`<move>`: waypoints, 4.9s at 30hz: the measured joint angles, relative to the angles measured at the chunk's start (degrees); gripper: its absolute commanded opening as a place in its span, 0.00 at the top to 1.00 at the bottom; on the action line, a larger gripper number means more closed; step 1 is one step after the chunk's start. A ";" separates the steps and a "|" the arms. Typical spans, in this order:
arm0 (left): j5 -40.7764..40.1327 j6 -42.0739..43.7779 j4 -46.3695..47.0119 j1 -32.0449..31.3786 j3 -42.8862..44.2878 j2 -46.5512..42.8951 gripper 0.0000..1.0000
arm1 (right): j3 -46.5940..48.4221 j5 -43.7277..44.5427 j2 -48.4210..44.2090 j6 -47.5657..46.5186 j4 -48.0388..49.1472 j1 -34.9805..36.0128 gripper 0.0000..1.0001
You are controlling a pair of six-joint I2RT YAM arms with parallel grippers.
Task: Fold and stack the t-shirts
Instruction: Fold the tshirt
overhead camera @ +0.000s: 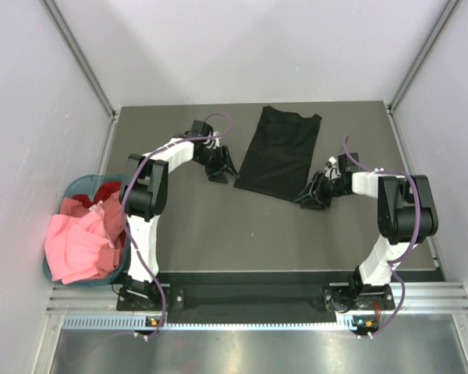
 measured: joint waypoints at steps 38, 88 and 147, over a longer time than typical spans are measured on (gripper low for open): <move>4.46 -4.17 -1.36 -0.90 -2.01 -0.02 0.49 | 0.31 -1.29 2.84 0.74 4.20 -1.86 0.78; 2.56 -4.96 3.82 -1.49 -7.41 -1.49 1.00 | -4.17 -3.48 1.68 0.83 7.76 -1.88 1.00; -0.66 -1.01 7.41 -0.13 -27.58 -18.34 0.37 | -5.38 4.96 -5.44 -8.17 1.79 3.54 0.78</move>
